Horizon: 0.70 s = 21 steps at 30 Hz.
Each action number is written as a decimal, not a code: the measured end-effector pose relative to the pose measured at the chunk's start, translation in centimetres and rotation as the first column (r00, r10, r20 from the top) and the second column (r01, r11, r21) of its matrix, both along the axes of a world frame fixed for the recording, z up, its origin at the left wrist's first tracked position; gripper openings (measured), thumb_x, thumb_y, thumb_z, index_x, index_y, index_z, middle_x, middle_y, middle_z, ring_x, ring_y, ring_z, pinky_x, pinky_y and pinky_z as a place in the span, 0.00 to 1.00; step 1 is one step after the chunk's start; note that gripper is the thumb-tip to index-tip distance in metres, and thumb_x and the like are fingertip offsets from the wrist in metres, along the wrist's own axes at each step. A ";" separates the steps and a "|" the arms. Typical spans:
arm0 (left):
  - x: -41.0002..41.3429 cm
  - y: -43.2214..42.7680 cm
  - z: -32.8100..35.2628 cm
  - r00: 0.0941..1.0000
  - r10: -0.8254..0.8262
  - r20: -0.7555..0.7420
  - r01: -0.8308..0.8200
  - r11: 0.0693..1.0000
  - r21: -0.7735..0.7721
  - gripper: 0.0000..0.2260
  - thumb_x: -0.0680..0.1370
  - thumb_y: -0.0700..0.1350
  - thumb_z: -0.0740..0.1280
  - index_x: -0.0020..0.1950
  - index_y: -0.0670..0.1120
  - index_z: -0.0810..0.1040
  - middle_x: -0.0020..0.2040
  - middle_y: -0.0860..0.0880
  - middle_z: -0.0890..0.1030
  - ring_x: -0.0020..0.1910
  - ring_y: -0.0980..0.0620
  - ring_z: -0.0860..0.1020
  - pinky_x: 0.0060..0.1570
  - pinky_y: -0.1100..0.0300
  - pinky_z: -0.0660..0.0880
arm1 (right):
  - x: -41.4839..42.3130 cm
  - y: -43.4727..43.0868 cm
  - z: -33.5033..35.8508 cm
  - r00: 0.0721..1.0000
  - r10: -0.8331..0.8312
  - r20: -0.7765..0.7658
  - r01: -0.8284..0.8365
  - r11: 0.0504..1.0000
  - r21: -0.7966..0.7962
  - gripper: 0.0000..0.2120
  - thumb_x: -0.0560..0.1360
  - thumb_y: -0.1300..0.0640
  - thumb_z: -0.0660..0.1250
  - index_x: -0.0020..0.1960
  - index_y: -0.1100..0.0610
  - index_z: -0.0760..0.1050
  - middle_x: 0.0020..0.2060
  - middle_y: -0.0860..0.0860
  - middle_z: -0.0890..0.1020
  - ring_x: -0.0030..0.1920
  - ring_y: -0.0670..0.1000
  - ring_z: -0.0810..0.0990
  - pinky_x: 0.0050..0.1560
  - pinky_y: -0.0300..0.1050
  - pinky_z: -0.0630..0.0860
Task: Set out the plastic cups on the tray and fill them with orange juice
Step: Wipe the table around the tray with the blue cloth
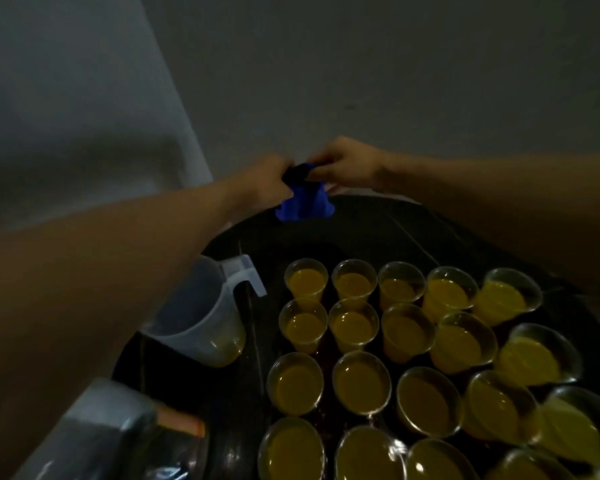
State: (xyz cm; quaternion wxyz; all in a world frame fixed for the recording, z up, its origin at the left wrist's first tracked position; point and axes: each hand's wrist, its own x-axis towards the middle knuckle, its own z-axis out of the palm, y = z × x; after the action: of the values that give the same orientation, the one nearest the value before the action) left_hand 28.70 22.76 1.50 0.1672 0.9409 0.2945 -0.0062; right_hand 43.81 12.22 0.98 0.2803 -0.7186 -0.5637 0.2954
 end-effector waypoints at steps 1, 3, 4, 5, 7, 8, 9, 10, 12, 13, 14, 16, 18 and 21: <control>-1.0 -0.8 1.4 1.000 0.001 0.029 -0.001 1.000 -0.010 0.13 0.80 0.36 0.66 0.65 0.41 0.75 0.55 0.44 0.77 0.51 0.50 0.74 0.49 0.57 0.68 | -0.7 -0.8 1.4 1.000 -0.007 -0.009 0.007 1.000 0.018 0.12 0.82 0.58 0.61 0.63 0.52 0.77 0.55 0.49 0.81 0.53 0.46 0.81 0.52 0.43 0.80; -3.4 -2.7 4.4 0.997 0.006 0.080 -0.004 1.000 -0.024 0.13 0.81 0.37 0.66 0.66 0.43 0.74 0.56 0.45 0.76 0.53 0.50 0.74 0.51 0.56 0.68 | -2.4 -2.8 4.4 1.000 0.000 -0.023 0.001 0.999 0.035 0.13 0.82 0.59 0.60 0.64 0.52 0.77 0.55 0.49 0.81 0.53 0.45 0.82 0.48 0.40 0.80; -4.6 -3.7 5.7 0.995 0.002 0.095 0.001 0.999 -0.036 0.14 0.81 0.38 0.66 0.67 0.44 0.74 0.57 0.46 0.76 0.54 0.50 0.74 0.52 0.56 0.68 | -3.4 -3.9 5.8 0.999 0.004 -0.035 -0.003 1.000 0.030 0.13 0.82 0.59 0.60 0.64 0.52 0.76 0.55 0.48 0.81 0.52 0.44 0.82 0.45 0.38 0.80; -6.0 -4.8 7.0 0.994 0.003 0.107 0.003 0.999 -0.053 0.14 0.82 0.38 0.66 0.68 0.44 0.74 0.57 0.46 0.77 0.55 0.50 0.75 0.53 0.56 0.69 | -4.4 -5.0 7.0 0.999 0.011 -0.048 -0.010 1.000 0.022 0.13 0.82 0.58 0.60 0.64 0.51 0.76 0.55 0.48 0.81 0.52 0.44 0.82 0.43 0.36 0.80; -9.1 -7.3 9.4 0.993 0.004 0.117 0.006 0.996 -0.085 0.14 0.82 0.39 0.66 0.67 0.44 0.75 0.54 0.48 0.78 0.53 0.51 0.77 0.52 0.57 0.70 | -6.8 -7.3 9.2 0.997 0.032 -0.073 -0.031 0.999 0.005 0.13 0.82 0.58 0.60 0.64 0.48 0.75 0.55 0.47 0.81 0.52 0.44 0.83 0.42 0.36 0.80; -10.7 -8.5 10.3 0.994 -0.001 0.111 0.011 0.996 -0.090 0.12 0.82 0.39 0.66 0.66 0.44 0.76 0.52 0.49 0.79 0.51 0.52 0.77 0.51 0.59 0.71 | -8.0 -8.5 10.1 0.995 0.047 -0.088 -0.048 0.999 -0.007 0.13 0.82 0.58 0.59 0.64 0.48 0.75 0.56 0.48 0.81 0.52 0.45 0.83 0.43 0.37 0.81; -12.2 -9.6 11.0 0.995 -0.012 0.099 0.021 0.996 -0.087 0.11 0.82 0.40 0.67 0.64 0.44 0.77 0.49 0.50 0.79 0.49 0.52 0.77 0.50 0.59 0.72 | -9.2 -9.6 10.7 0.992 0.062 -0.110 -0.065 0.998 -0.022 0.13 0.83 0.58 0.59 0.64 0.49 0.75 0.56 0.49 0.81 0.52 0.46 0.83 0.45 0.38 0.81; -13.7 -10.9 11.6 0.996 -0.020 0.090 0.028 0.996 -0.086 0.09 0.81 0.40 0.67 0.62 0.44 0.78 0.47 0.51 0.79 0.48 0.52 0.78 0.49 0.59 0.73 | -10.4 -10.7 11.2 0.987 0.079 -0.142 -0.086 0.996 -0.039 0.13 0.83 0.58 0.59 0.65 0.50 0.75 0.56 0.50 0.82 0.53 0.47 0.84 0.48 0.40 0.82; -16.8 -13.2 12.1 0.997 -0.021 0.076 0.029 0.995 -0.096 0.05 0.80 0.41 0.69 0.56 0.46 0.80 0.43 0.51 0.79 0.46 0.51 0.78 0.48 0.58 0.74 | -13.0 -12.8 11.6 0.966 0.114 -0.230 -0.135 0.988 -0.076 0.13 0.83 0.59 0.59 0.64 0.51 0.75 0.57 0.52 0.82 0.54 0.48 0.84 0.55 0.46 0.81; -18.4 -14.3 12.0 0.998 -0.020 0.067 0.027 0.994 -0.107 0.02 0.79 0.40 0.70 0.51 0.46 0.80 0.41 0.52 0.78 0.44 0.51 0.77 0.45 0.58 0.73 | -14.4 -13.8 11.5 0.955 0.126 -0.269 -0.156 0.983 -0.095 0.13 0.83 0.59 0.58 0.64 0.51 0.76 0.57 0.52 0.83 0.55 0.49 0.84 0.57 0.47 0.81; -19.9 -15.4 12.0 0.998 -0.027 0.052 0.033 0.992 -0.118 0.03 0.79 0.40 0.72 0.46 0.47 0.80 0.39 0.52 0.78 0.41 0.52 0.77 0.42 0.60 0.72 | -15.8 -14.8 11.2 0.944 0.138 -0.300 -0.179 0.978 -0.112 0.12 0.83 0.60 0.58 0.63 0.52 0.76 0.57 0.53 0.83 0.55 0.50 0.84 0.58 0.48 0.81; -23.0 -17.3 11.4 0.999 -0.041 0.008 0.041 0.987 -0.157 0.06 0.78 0.40 0.73 0.43 0.48 0.80 0.37 0.52 0.78 0.38 0.54 0.76 0.39 0.62 0.72 | -18.7 -16.5 10.3 0.926 0.163 -0.340 -0.224 0.963 -0.147 0.12 0.83 0.60 0.59 0.62 0.52 0.76 0.57 0.53 0.83 0.56 0.50 0.84 0.57 0.48 0.81; -25.8 -19.0 10.6 0.998 -0.053 -0.015 0.049 0.981 -0.186 0.02 0.77 0.40 0.73 0.49 0.44 0.83 0.40 0.49 0.81 0.40 0.52 0.79 0.42 0.59 0.75 | -21.4 -18.1 9.5 0.919 0.207 -0.337 -0.272 0.949 -0.160 0.11 0.83 0.60 0.59 0.61 0.52 0.77 0.56 0.51 0.84 0.55 0.48 0.84 0.53 0.44 0.81; -29.3 -21.3 8.4 1.000 -0.018 -0.005 0.017 0.975 -0.221 0.01 0.78 0.41 0.71 0.47 0.43 0.82 0.39 0.50 0.81 0.39 0.53 0.79 0.42 0.60 0.75 | -24.6 -19.7 8.1 0.912 0.235 -0.336 -0.311 0.931 -0.193 0.11 0.82 0.59 0.60 0.62 0.53 0.77 0.56 0.51 0.83 0.55 0.48 0.84 0.55 0.45 0.81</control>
State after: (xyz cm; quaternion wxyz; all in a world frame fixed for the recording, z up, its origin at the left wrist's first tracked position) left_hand -0.60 1.48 9.89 0.2695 0.9190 0.2844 -0.0438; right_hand 19.19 -7.49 9.07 0.2306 -0.6061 -0.5684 0.5064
